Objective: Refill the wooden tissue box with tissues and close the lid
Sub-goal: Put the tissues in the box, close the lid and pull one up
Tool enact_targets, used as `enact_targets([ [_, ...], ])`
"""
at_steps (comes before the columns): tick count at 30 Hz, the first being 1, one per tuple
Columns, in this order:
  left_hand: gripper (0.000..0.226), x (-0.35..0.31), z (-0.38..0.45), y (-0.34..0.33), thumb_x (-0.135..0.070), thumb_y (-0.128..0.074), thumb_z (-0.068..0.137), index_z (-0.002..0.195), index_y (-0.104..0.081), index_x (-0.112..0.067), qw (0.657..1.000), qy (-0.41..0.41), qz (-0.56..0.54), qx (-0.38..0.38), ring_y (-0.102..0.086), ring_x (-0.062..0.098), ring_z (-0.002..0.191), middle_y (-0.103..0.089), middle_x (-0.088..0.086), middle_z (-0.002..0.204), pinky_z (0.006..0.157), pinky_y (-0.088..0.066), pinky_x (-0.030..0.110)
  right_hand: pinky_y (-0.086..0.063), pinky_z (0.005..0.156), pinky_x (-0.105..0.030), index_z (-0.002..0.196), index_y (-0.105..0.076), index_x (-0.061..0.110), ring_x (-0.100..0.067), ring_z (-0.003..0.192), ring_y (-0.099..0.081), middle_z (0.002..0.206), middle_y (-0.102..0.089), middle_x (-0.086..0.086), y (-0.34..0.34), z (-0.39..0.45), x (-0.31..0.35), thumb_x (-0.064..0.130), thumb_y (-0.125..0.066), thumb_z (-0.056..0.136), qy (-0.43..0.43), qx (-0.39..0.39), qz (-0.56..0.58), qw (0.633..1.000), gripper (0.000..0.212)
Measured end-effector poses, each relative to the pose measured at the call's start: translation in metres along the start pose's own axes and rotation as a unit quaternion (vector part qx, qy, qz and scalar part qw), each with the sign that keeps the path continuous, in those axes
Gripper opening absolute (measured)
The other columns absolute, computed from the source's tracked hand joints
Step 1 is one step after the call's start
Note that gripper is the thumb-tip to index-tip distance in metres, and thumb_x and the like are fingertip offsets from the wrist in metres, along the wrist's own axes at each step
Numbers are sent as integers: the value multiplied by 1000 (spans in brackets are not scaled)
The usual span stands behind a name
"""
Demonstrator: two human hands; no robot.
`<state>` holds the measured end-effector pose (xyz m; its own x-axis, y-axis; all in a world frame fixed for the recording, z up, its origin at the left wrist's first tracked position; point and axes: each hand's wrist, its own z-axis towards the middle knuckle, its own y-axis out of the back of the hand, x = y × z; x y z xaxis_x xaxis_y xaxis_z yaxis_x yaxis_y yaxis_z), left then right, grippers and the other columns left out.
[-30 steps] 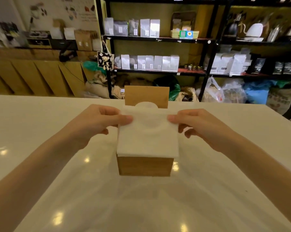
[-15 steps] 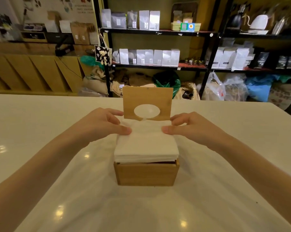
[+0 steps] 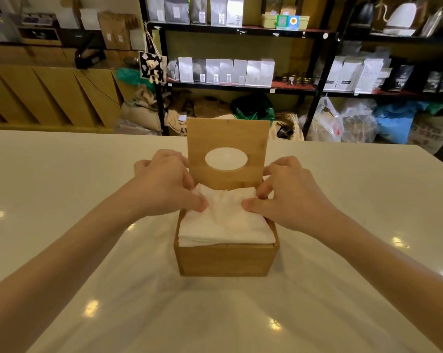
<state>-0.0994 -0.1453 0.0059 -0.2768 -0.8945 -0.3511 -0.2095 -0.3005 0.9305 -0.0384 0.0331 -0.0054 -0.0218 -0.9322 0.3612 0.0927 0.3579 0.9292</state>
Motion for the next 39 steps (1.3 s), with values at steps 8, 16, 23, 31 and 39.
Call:
enact_targets([
  [8,22,0,-1,-13,-41,-71,71,58,-62,-26,997,-26,75,-9,-14,14,136,-45,-7,135,109,-9,45,-20,106,-40,86,-72,14,-24,126,-29,107,-60,-1,-6,-2,11,40,-55,84,1,21,-122,992,31],
  [16,24,-1,-22,-19,-49,-64,74,89,-64,-31,971,-45,159,-174,-15,18,140,-39,-4,145,111,-5,49,-12,112,-46,101,-67,24,-26,138,-22,137,-50,-3,-1,-8,11,48,-54,82,-16,-31,-160,987,33],
  [23,44,11,-42,-10,-63,-57,69,112,-56,-52,985,-95,105,-96,13,16,143,-9,-7,157,112,5,50,-8,117,-51,125,-43,49,-21,145,-6,154,-26,-2,27,-22,2,51,-58,79,20,61,-25,998,48],
  [31,60,-2,-34,-7,-70,-56,66,123,-50,-49,983,-28,183,17,24,23,141,10,-7,158,110,12,59,-4,114,-58,135,-33,45,-27,145,2,155,-20,-1,24,-16,7,55,-63,73,-12,226,-76,971,70],
  [39,70,-6,-34,-4,-70,-59,63,127,-46,-46,970,0,241,29,24,27,141,12,-1,158,109,8,62,1,110,-64,134,-41,34,-34,143,-2,144,-36,-3,22,-12,14,48,-64,76,-21,245,-149,958,64],
])
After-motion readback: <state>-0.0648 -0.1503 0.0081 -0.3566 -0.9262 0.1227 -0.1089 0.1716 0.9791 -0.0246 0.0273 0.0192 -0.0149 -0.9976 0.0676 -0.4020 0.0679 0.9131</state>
